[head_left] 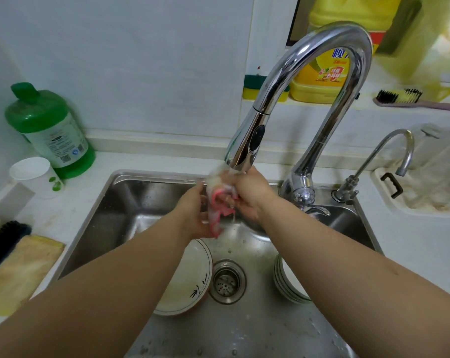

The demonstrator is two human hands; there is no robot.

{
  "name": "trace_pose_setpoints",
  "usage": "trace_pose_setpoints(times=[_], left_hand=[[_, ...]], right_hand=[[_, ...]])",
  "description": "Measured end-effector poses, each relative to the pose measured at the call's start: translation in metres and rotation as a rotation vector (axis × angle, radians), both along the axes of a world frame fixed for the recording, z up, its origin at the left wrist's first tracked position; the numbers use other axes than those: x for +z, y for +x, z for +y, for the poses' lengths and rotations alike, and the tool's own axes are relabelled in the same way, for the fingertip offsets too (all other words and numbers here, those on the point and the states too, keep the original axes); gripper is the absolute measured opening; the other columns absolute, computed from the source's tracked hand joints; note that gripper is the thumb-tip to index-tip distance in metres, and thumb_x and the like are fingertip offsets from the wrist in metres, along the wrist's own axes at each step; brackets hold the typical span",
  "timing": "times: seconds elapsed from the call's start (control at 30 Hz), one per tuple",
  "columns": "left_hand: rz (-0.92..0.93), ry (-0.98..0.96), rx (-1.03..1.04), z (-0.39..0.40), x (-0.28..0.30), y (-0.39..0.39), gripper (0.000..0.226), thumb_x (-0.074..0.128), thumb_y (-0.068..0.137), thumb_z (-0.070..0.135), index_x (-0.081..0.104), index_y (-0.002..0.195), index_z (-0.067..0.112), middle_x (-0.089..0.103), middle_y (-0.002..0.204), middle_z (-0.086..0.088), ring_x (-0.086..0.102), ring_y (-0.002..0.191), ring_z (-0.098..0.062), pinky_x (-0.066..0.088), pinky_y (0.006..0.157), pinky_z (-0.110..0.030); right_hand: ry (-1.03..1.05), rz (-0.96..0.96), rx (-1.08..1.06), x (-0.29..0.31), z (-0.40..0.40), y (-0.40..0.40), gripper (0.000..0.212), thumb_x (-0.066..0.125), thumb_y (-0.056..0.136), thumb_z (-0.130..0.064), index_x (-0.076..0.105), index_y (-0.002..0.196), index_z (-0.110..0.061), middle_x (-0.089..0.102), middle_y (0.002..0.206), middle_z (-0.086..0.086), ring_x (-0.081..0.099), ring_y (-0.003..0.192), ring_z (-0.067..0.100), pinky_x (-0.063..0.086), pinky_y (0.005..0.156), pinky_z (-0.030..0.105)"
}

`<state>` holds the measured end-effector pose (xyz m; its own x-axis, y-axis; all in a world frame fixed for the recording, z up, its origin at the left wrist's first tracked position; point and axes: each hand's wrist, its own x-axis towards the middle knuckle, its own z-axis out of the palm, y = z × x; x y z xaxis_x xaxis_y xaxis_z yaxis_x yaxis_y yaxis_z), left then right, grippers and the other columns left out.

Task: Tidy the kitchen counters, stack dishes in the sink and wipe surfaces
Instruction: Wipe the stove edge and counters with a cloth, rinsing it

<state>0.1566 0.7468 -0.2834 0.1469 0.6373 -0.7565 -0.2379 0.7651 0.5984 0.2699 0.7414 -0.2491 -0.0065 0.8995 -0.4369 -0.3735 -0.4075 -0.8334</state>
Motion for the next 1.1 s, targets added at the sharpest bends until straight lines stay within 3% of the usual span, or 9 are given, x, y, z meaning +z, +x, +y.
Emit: trace_pose_setpoints(times=[0.17, 0.27, 0.33, 0.4, 0.47, 0.63, 0.77, 0.87, 1.1], left_hand=[[-0.280, 0.051, -0.002, 0.005, 0.008, 0.012, 0.065, 0.029, 0.087, 0.071, 0.061, 0.094, 0.015, 0.067, 0.061, -0.010, 0.065, 0.065, -0.024, 0.050, 0.068, -0.034], [-0.206, 0.137, 0.052, 0.004, 0.017, 0.019, 0.051, 0.033, 0.098, 0.050, 0.055, 0.123, 0.013, 0.067, 0.074, -0.008, 0.061, 0.108, -0.034, 0.047, 0.091, -0.042], [-0.142, 0.179, 0.063, 0.003, 0.021, 0.024, 0.044, 0.032, 0.101, 0.034, 0.046, 0.136, 0.011, 0.058, 0.068, -0.002, 0.060, 0.111, -0.033, 0.045, 0.095, -0.039], [-0.150, 0.103, 0.041, 0.003, 0.024, 0.029, 0.027, 0.040, 0.096, 0.030, 0.061, 0.104, 0.015, 0.061, 0.059, -0.003, 0.066, 0.072, -0.022, 0.051, 0.071, -0.031], [-0.110, 0.048, 0.034, 0.006, 0.019, 0.029, 0.027, 0.048, 0.092, 0.036, 0.059, 0.080, 0.014, 0.062, 0.067, -0.004, 0.060, 0.065, -0.017, 0.048, 0.063, -0.029], [-0.037, 0.020, 0.054, 0.012, 0.008, 0.031, 0.042, 0.044, 0.097, 0.030, 0.041, 0.056, 0.019, 0.041, 0.041, 0.003, 0.033, 0.034, -0.008, 0.027, 0.037, -0.013], [-0.031, 0.106, 0.049, 0.012, 0.014, 0.025, 0.034, 0.032, 0.103, 0.022, 0.060, 0.101, 0.004, 0.065, 0.103, -0.019, 0.063, 0.096, -0.033, 0.052, 0.085, -0.050], [-0.070, 0.165, 0.127, 0.016, 0.019, 0.013, 0.027, 0.044, 0.100, 0.024, 0.058, 0.087, 0.006, 0.063, 0.091, -0.018, 0.062, 0.089, -0.031, 0.049, 0.092, -0.046], [0.069, 0.190, 0.159, 0.027, 0.005, -0.020, 0.021, 0.049, 0.097, 0.015, 0.056, 0.079, 0.009, 0.061, 0.080, -0.011, 0.058, 0.071, -0.024, 0.052, 0.077, -0.040]], right_hand=[[0.164, -0.144, 0.078, 0.000, -0.023, -0.017, 0.009, 0.071, 0.082, -0.012, 0.064, 0.084, -0.017, 0.055, 0.074, 0.014, 0.052, 0.067, 0.026, 0.043, 0.062, 0.031], [0.362, -0.490, 0.130, -0.010, -0.027, -0.017, 0.012, 0.070, 0.082, -0.026, 0.067, 0.076, -0.016, 0.059, 0.100, 0.012, 0.058, 0.090, 0.023, 0.051, 0.085, 0.034], [0.504, -0.860, 0.107, -0.018, -0.023, -0.016, 0.029, 0.056, 0.090, -0.037, 0.069, 0.091, -0.012, 0.057, 0.109, 0.011, 0.055, 0.096, 0.020, 0.047, 0.085, 0.028], [0.570, -1.112, 0.111, -0.020, -0.016, -0.013, 0.041, 0.041, 0.093, -0.038, 0.067, 0.093, -0.006, 0.060, 0.104, 0.015, 0.056, 0.096, 0.025, 0.043, 0.080, 0.029], [0.517, -1.163, 0.129, -0.024, -0.006, -0.009, 0.045, 0.035, 0.098, -0.035, 0.067, 0.093, -0.004, 0.063, 0.102, 0.019, 0.057, 0.098, 0.030, 0.041, 0.080, 0.029], [0.236, -1.084, 0.098, -0.028, 0.011, -0.004, 0.030, 0.045, 0.097, -0.034, 0.058, 0.089, -0.008, 0.056, 0.086, 0.007, 0.058, 0.087, 0.026, 0.035, 0.069, 0.024], [-0.078, -0.737, 0.118, -0.041, 0.017, 0.009, 0.025, 0.043, 0.097, -0.038, 0.052, 0.082, -0.020, 0.063, 0.094, 0.012, 0.059, 0.074, 0.025, 0.050, 0.064, 0.032], [-0.336, -0.286, 0.258, -0.044, 0.004, 0.021, 0.051, 0.039, 0.093, -0.062, 0.058, 0.075, -0.018, 0.059, 0.061, 0.007, 0.050, 0.039, 0.013, 0.034, 0.038, 0.014], [-0.280, 0.094, 0.138, -0.021, 0.007, 0.028, 0.032, 0.051, 0.096, -0.018, 0.055, 0.122, -0.002, 0.064, 0.107, 0.019, 0.062, 0.080, 0.028, 0.059, 0.056, 0.038]])
